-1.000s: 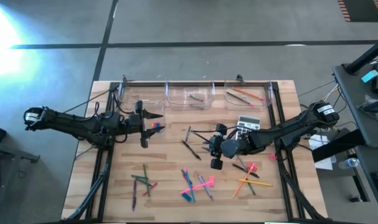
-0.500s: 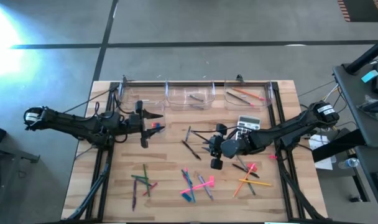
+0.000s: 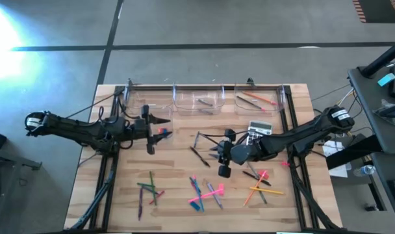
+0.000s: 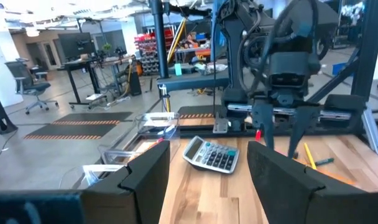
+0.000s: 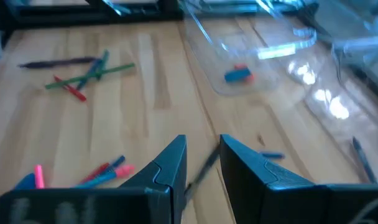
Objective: Sort crayons/erasers/pens/pencils in bins
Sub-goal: Put the black pen into the top left transparent bin
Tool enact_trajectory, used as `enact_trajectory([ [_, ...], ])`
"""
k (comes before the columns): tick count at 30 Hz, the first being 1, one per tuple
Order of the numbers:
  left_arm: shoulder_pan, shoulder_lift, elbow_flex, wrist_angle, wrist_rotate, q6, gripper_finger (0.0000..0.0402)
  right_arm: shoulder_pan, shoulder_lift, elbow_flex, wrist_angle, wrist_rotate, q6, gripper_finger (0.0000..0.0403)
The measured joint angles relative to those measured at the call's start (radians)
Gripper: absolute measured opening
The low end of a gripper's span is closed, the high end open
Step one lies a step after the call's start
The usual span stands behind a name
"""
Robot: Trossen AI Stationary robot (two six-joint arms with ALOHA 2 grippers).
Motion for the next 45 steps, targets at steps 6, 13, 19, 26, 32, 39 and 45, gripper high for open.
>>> enact_trajectory([
  [6, -0.001, -0.001, 0.000, 0.003, 0.005, -0.001, 0.0201, -0.009, 0.054, 0.048, -0.028, -0.001, -0.054, 0.0091],
  [13, -0.001, -0.002, 0.001, 0.001, 0.006, -0.001, 0.0201, -0.031, 0.181, 0.178, -0.210, -0.001, 0.014, 0.0130],
  [19, -0.002, -0.008, 0.001, -0.001, 0.006, -0.001, 0.0201, -0.046, 0.256, 0.218, -0.261, -0.003, 0.016, 0.0177],
  [26, -0.015, -0.029, 0.001, -0.010, 0.007, -0.001, 0.0201, -0.094, 0.265, 0.123, -0.157, -0.047, 0.071, 0.0199],
  [32, -0.022, -0.039, 0.001, -0.009, 0.006, -0.001, 0.0201, -0.118, 0.300, 0.042, -0.093, -0.053, 0.123, 0.0194],
  [39, -0.022, -0.035, -0.002, -0.008, 0.007, -0.001, 0.0201, -0.117, 0.364, 0.037, -0.027, -0.115, 0.166, 0.0196],
  [45, -0.022, -0.033, -0.002, -0.008, 0.007, -0.001, 0.0201, -0.117, 0.415, 0.038, 0.024, -0.194, 0.186, 0.0194],
])
